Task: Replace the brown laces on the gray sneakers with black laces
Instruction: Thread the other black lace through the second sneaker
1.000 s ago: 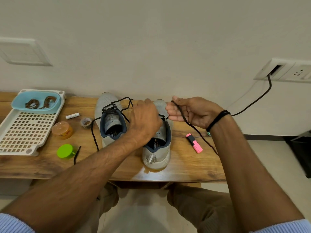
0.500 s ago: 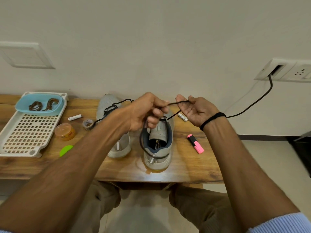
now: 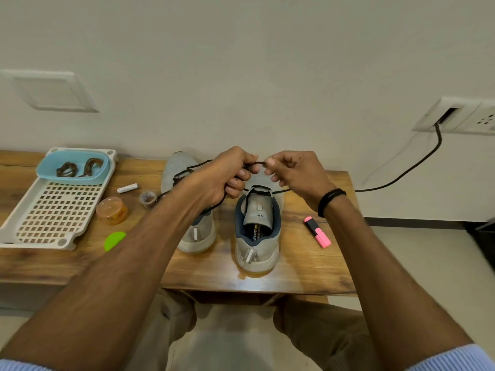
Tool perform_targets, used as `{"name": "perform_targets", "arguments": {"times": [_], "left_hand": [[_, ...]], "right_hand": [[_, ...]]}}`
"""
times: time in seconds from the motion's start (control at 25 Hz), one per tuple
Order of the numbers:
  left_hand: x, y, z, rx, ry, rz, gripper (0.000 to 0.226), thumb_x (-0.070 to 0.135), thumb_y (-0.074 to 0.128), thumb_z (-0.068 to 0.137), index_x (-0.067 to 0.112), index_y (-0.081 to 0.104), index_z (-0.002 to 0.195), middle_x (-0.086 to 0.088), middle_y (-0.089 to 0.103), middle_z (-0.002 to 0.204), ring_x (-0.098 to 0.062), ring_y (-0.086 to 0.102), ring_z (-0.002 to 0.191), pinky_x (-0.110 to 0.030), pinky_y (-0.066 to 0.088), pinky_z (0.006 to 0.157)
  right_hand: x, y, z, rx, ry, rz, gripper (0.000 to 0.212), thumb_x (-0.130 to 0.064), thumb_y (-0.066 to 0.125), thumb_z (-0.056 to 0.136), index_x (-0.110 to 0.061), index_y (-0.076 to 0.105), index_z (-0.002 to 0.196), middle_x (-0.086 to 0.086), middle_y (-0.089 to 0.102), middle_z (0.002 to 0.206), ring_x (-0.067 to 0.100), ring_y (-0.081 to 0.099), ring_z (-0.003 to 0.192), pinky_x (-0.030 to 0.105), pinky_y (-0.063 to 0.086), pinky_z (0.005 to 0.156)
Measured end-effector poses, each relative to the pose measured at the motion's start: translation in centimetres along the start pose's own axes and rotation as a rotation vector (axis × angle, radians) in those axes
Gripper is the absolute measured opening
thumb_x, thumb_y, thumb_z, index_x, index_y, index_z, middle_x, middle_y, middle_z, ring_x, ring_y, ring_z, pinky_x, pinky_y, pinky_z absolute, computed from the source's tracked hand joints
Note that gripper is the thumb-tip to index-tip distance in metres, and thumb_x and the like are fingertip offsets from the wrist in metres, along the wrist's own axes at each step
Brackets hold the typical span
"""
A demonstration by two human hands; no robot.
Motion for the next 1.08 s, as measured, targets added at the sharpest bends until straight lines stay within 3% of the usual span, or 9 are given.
{"name": "perform_targets", "arguments": {"times": [0.12, 0.2, 0.32, 0.44, 0.52, 0.64, 0.72, 0.84, 1.08], "left_hand": [[-0.5, -0.9, 0.1, 0.132, 0.011, 0.205, 0.025, 0.025, 0.045, 0.098, 0.017, 0.06, 0.079, 0.009, 0.033, 0.051, -0.008, 0.022, 0.041, -0.021, 0.018, 0.041], [-0.6, -1.3, 0.1, 0.2, 0.045, 0.284, 0.024, 0.02, 0.047, 0.096, 0.012, 0.066, 0.085, 0.007, 0.039, 0.055, -0.009, 0.029, 0.045, -0.022, 0.023, 0.043], [-0.4, -1.1, 0.2, 0.202, 0.132, 0.367, 0.024, 0.02, 0.052, 0.096, 0.007, 0.072, 0.09, 0.003, 0.044, 0.065, -0.011, 0.033, 0.051, -0.022, 0.026, 0.045], [-0.4, -0.3, 0.3, 0.162, 0.209, 0.364, 0.025, 0.024, 0.057, 0.097, 0.009, 0.074, 0.086, 0.001, 0.045, 0.068, -0.011, 0.035, 0.053, -0.022, 0.027, 0.046], [-0.5, -0.4, 0.6, 0.213, 0.218, 0.379, 0.025, 0.026, 0.058, 0.098, 0.012, 0.074, 0.085, 0.001, 0.051, 0.071, -0.011, 0.04, 0.056, -0.022, 0.031, 0.048], [-0.8, -1.3, 1.2, 0.305, 0.229, 0.404, 0.024, 0.026, 0.057, 0.099, 0.012, 0.074, 0.089, -0.001, 0.063, 0.08, -0.011, 0.049, 0.063, -0.02, 0.037, 0.051], [-1.0, -1.4, 1.5, 0.32, 0.273, 0.442, 0.022, 0.026, 0.059, 0.098, 0.014, 0.074, 0.086, -0.004, 0.07, 0.087, -0.01, 0.052, 0.066, -0.02, 0.041, 0.056], [-1.3, -1.0, 1.8, 0.308, 0.33, 0.471, 0.014, 0.019, 0.064, 0.095, 0.012, 0.076, 0.09, -0.004, 0.07, 0.082, -0.011, 0.059, 0.072, -0.028, 0.051, 0.069], [-1.5, -1.0, 2.4, 0.419, 0.348, 0.315, 0.009, 0.004, 0.065, 0.092, 0.005, 0.069, 0.1, -0.011, 0.074, 0.08, -0.014, 0.072, 0.068, -0.025, 0.059, 0.063]], "right_hand": [[1.8, -2.8, 0.6, 0.527, 0.166, -0.255, 0.016, -0.022, 0.064, 0.093, -0.012, 0.076, 0.095, 0.005, 0.075, 0.091, 0.02, 0.07, 0.088, 0.031, 0.053, 0.081], [2.2, -3.9, 0.0, 0.67, 0.201, -0.374, 0.017, -0.018, 0.061, 0.094, -0.011, 0.075, 0.101, 0.006, 0.074, 0.101, 0.024, 0.067, 0.099, 0.026, 0.047, 0.08], [1.2, -2.3, 0.1, 0.379, -0.014, -0.364, 0.027, -0.021, 0.065, 0.092, -0.017, 0.068, 0.119, -0.001, 0.069, 0.115, 0.017, 0.067, 0.1, 0.021, 0.048, 0.084], [-0.3, 0.7, 0.1, -0.059, -0.075, -0.096, 0.022, -0.023, 0.068, 0.091, -0.017, 0.071, 0.112, 0.0, 0.074, 0.092, 0.01, 0.069, 0.065, 0.017, 0.049, 0.055], [-0.1, 0.9, 0.4, 0.01, -0.089, -0.203, 0.012, -0.023, 0.069, 0.09, -0.016, 0.075, 0.097, -0.002, 0.073, 0.08, 0.003, 0.065, 0.055, 0.015, 0.046, 0.053], [1.0, -0.5, 0.5, 0.19, -0.035, -0.313, 0.012, -0.023, 0.069, 0.09, -0.015, 0.076, 0.096, -0.001, 0.073, 0.084, -0.001, 0.063, 0.052, 0.008, 0.046, 0.055], [1.3, -0.5, 0.4, 0.182, -0.05, -0.454, 0.018, -0.027, 0.068, 0.091, -0.017, 0.075, 0.104, 0.0, 0.074, 0.1, 0.008, 0.07, 0.08, 0.015, 0.05, 0.075], [0.6, 1.4, 0.2, 0.053, -0.16, -0.582, 0.033, -0.032, 0.068, 0.09, -0.021, 0.068, 0.121, -0.001, 0.069, 0.119, 0.014, 0.06, 0.114, 0.027, 0.042, 0.096], [0.6, 2.9, 0.3, 0.088, -0.199, -0.534, 0.019, -0.031, 0.068, 0.09, -0.021, 0.075, 0.104, -0.003, 0.075, 0.1, 0.009, 0.065, 0.092, 0.027, 0.052, 0.081]]}}
Point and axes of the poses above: each hand's wrist, its own z-axis towards the middle knuckle, its own y-axis out of the palm, x = y × z, the point moved 2 cm from there along z, towards the middle knuckle
